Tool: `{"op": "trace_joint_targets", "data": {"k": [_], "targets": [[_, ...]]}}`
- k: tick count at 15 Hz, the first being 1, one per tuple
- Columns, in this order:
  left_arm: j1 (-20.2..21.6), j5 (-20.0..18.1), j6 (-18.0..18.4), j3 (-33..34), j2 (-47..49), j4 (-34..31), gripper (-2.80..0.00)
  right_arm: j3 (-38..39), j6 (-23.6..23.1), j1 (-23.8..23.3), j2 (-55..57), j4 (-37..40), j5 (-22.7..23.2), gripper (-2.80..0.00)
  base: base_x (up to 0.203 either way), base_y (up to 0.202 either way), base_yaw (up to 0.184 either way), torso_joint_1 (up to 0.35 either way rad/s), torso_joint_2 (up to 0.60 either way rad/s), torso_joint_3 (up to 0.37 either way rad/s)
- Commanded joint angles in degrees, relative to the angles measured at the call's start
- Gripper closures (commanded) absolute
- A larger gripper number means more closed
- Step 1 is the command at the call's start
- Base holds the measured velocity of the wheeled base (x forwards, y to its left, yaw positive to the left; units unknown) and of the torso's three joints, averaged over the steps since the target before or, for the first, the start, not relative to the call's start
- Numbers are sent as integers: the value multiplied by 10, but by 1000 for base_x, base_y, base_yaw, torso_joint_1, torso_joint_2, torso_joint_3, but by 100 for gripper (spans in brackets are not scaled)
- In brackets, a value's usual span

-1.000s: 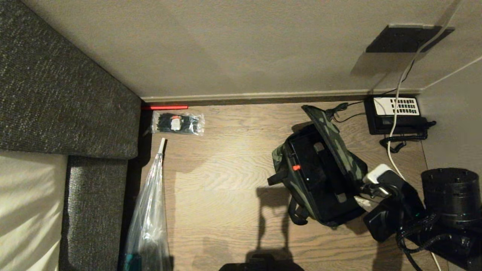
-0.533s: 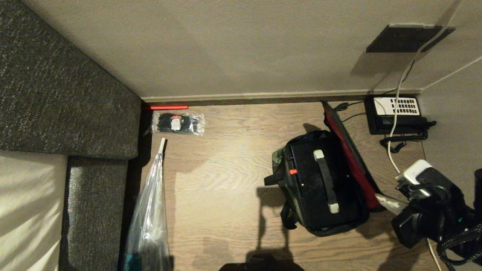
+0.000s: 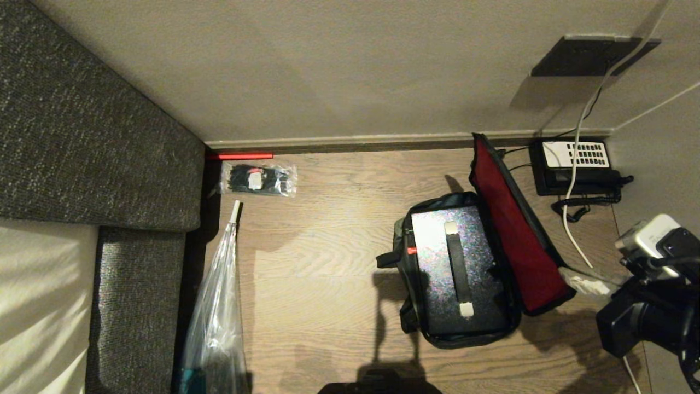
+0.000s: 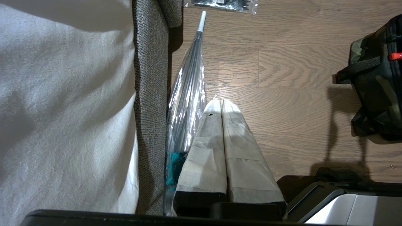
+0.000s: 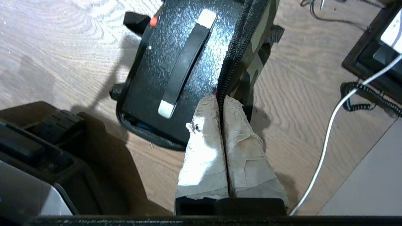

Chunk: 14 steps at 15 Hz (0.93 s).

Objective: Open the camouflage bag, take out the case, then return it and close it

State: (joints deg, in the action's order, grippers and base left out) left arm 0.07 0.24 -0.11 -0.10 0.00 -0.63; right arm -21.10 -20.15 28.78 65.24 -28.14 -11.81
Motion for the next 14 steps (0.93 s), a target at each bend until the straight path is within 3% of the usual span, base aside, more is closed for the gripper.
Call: {"op": "trace_joint_targets", "data": {"k": [1,10,14], "targets": [[0,0,-1,0,-1,0,0,-19,4,0,-6,7,-1,0,0,0,0,0,0,0],[0,0,0,0,-1,0,0,-83,56,3,-11,65,-9,0,0,0,0,0,0,0],[0,0,0,0,-1,0,0,-61,56,10,1,64,-8,0,0,0,0,0,0,0]]}}
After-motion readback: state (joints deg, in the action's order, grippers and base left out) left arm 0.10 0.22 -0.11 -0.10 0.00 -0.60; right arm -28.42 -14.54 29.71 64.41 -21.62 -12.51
